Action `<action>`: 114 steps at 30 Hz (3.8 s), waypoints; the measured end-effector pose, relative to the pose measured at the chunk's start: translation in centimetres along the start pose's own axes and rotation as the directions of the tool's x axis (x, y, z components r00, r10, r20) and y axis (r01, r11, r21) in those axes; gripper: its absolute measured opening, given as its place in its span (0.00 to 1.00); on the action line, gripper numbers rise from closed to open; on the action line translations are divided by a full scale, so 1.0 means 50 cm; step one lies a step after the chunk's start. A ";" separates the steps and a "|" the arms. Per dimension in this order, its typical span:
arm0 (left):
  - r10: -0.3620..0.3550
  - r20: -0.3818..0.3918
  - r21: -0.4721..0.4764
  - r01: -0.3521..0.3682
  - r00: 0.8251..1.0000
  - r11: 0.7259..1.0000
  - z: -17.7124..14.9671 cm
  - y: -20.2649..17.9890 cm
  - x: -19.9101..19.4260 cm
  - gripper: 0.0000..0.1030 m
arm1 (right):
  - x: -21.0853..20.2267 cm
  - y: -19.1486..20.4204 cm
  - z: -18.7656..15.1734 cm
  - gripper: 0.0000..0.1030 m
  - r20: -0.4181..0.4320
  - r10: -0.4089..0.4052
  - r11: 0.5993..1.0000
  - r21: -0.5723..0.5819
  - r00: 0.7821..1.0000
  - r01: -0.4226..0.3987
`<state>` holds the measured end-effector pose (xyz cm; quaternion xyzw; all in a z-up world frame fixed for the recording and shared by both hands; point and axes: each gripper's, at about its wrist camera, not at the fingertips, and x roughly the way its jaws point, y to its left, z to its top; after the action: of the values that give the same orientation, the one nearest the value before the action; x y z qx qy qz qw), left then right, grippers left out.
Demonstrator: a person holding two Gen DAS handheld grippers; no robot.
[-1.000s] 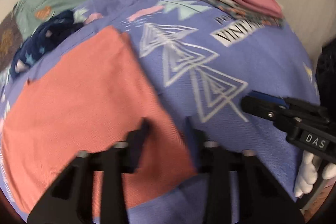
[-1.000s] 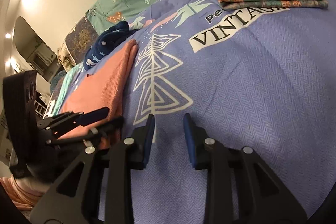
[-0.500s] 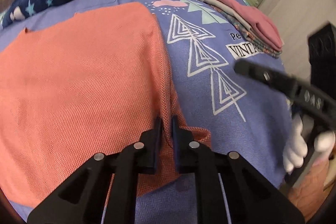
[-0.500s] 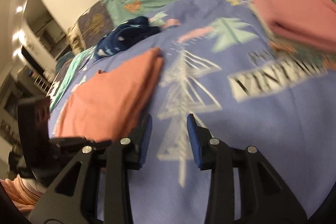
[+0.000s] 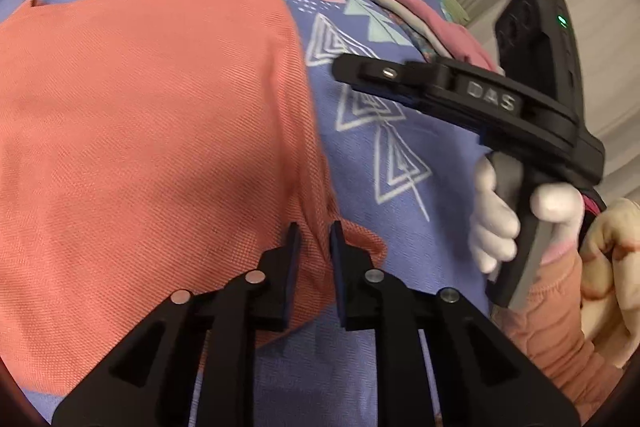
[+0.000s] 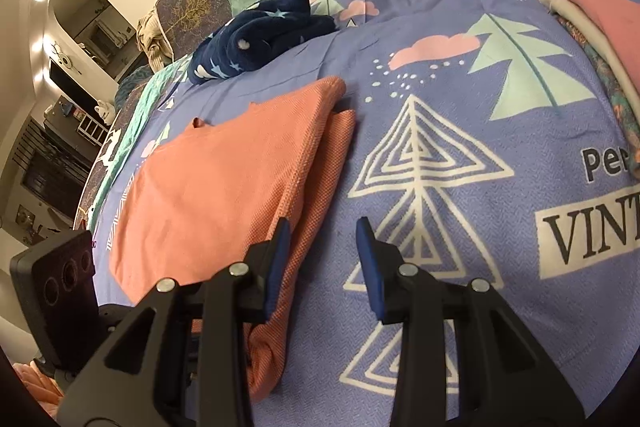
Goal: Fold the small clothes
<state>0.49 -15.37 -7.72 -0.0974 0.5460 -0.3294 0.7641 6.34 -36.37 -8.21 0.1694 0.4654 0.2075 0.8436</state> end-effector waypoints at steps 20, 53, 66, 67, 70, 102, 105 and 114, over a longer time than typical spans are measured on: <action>0.148 0.001 0.239 -0.144 0.989 0.960 0.008 -0.067 0.047 0.08 | 0.078 -0.018 0.043 0.36 -0.029 -0.004 1.000 0.018 1.000 0.005; -0.044 -0.018 0.290 0.047 0.999 0.956 -0.035 -0.081 0.002 0.23 | 0.090 0.109 -0.048 0.21 0.039 -0.226 0.901 -0.372 0.973 0.224; 0.231 0.338 -0.205 -0.169 0.912 0.964 -0.182 0.299 -0.355 0.23 | 0.025 0.209 -0.047 0.30 0.136 -0.314 0.883 -0.323 0.940 0.342; 0.280 0.357 -0.258 -0.194 0.891 0.947 -0.202 0.341 -0.390 0.23 | 0.027 0.228 -0.047 0.31 0.142 -0.302 0.883 -0.331 0.943 0.333; 0.346 0.373 -0.330 -0.225 0.861 0.917 -0.265 0.386 -0.468 0.21 | 0.039 0.307 -0.053 0.36 0.143 -0.245 0.881 -0.380 0.959 0.282; 0.008 0.349 -0.226 0.075 0.937 0.971 -0.141 0.557 -0.375 0.05 | 0.568 0.806 0.055 0.03 -0.097 -0.334 0.674 -0.720 0.937 0.166; 0.012 0.389 -0.195 0.070 0.921 0.978 -0.154 0.537 -0.408 0.05 | 0.529 0.808 0.079 0.02 -0.067 -0.231 0.745 -0.654 0.971 0.132; 0.097 0.331 -0.207 -0.028 0.939 0.978 -0.184 0.548 -0.395 0.05 | 0.530 0.752 0.091 0.19 -0.086 -0.147 0.839 -0.538 0.985 0.078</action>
<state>-0.57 19.55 -9.96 -0.2111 0.4393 -0.2271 0.8431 15.73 8.87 -6.78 -0.1122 0.4499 0.2885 0.8377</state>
